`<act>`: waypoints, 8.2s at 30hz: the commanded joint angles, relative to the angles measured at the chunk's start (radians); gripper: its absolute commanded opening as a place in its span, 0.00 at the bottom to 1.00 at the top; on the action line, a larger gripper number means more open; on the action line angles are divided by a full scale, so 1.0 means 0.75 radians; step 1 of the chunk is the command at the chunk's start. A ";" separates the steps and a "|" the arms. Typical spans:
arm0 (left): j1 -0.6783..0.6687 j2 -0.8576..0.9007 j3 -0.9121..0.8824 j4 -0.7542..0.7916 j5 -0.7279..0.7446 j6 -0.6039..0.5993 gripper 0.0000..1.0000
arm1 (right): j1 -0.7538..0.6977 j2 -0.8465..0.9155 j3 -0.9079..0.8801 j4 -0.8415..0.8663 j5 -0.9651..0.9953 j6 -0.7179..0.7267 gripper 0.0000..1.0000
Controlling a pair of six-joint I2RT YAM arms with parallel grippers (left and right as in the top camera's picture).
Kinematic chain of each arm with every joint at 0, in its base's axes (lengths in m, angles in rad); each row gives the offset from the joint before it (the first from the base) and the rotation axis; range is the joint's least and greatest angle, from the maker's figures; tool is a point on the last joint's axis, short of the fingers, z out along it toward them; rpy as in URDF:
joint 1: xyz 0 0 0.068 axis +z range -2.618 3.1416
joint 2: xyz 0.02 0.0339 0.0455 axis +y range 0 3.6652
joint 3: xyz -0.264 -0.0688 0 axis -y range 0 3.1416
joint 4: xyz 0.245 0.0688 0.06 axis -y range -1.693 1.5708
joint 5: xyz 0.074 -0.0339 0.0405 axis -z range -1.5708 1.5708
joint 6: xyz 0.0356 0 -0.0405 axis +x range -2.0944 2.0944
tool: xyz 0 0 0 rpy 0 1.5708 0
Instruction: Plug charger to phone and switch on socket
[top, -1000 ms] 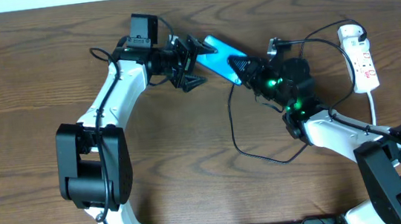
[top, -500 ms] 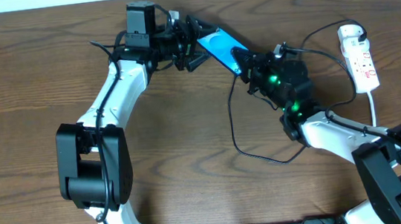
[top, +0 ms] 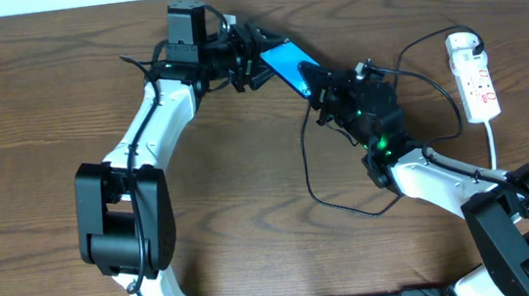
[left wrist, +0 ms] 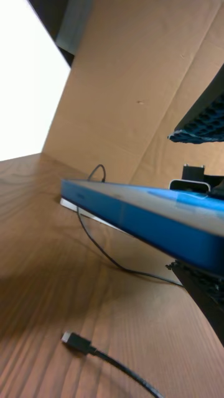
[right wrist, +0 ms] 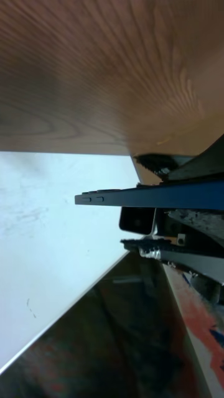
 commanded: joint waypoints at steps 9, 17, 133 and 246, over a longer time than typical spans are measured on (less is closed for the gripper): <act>-0.043 -0.035 0.020 0.006 -0.018 -0.012 0.31 | 0.009 -0.006 0.050 0.018 0.027 0.034 0.02; -0.043 -0.035 0.020 0.006 -0.068 -0.043 0.13 | 0.010 -0.006 0.050 0.016 0.027 0.034 0.01; 0.361 -0.035 0.020 0.284 0.778 0.340 0.07 | -0.243 0.314 0.602 -0.744 -1.715 -1.578 0.01; 0.288 -0.035 0.019 1.028 0.642 -0.280 0.07 | -0.153 0.084 0.597 -0.469 -1.218 -1.128 0.01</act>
